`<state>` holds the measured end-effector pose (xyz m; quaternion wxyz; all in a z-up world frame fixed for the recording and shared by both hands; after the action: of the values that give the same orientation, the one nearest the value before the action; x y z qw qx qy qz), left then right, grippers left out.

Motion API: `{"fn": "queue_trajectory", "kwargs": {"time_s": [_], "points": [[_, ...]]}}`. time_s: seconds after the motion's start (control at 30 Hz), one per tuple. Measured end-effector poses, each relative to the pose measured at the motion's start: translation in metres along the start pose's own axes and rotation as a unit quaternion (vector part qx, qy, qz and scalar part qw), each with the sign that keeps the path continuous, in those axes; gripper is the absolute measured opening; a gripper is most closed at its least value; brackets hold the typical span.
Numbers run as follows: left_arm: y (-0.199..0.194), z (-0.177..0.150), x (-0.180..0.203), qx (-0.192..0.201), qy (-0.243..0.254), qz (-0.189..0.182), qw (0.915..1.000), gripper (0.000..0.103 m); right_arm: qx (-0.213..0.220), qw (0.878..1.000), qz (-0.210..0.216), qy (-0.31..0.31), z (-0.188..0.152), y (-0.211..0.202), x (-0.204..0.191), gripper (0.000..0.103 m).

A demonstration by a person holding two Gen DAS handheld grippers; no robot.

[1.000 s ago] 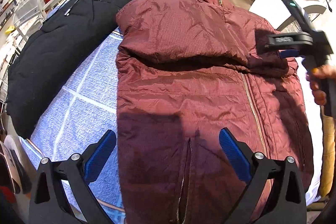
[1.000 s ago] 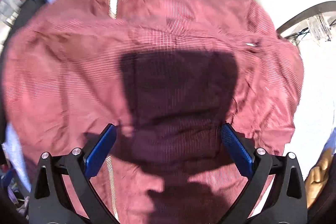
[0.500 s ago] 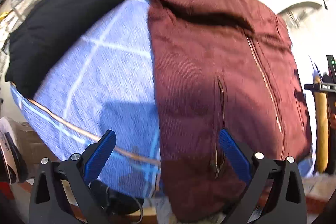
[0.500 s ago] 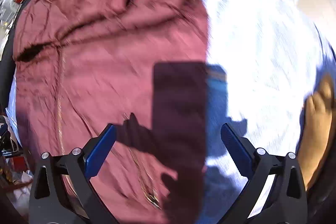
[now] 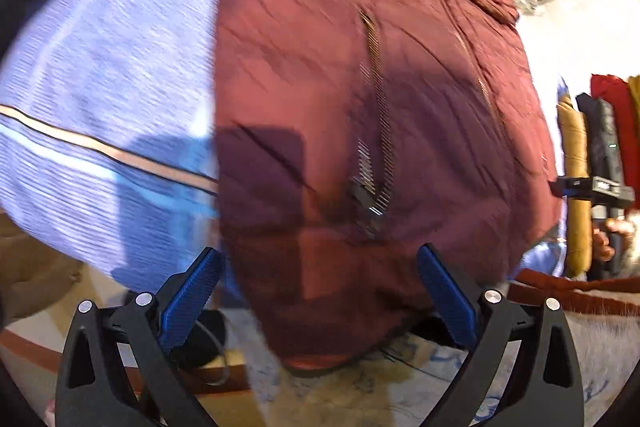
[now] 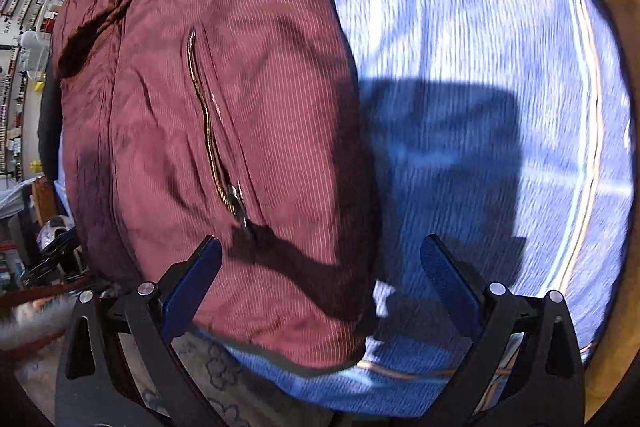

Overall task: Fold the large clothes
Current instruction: 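Grasp the jacket hem with the left tool while the right tool grasps the hem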

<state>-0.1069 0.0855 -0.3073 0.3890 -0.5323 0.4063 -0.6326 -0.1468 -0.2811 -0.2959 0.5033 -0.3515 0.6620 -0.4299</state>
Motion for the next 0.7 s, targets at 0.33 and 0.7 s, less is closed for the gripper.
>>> {"fn": "queue_trajectory", "kwargs": {"time_s": [0.33, 0.7], "points": [[-0.004, 0.006, 0.0, -0.004, -0.01, 0.038, 0.9992, 0.023, -0.01, 0.999, 0.016, -0.045, -0.023, 0.015, -0.037, 0.02], [-0.031, -0.013, 0.015, -0.013, 0.02, 0.029, 0.9993, 0.009, -0.043, 0.996, 0.027, -0.072, -0.037, -0.006, -0.059, 0.01]]}}
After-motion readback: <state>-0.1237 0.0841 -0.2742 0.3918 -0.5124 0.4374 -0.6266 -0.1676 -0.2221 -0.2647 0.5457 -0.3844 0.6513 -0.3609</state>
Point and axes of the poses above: each gripper's, at about its wrist camera, not at the fingertips, and y roughly the way its jaws point, x to its right, z to its top, the point moved 7 cm from there along y, roughly the way its jaws point, and after that the axes turned 3 degrees about y, right-handed, at the moved point
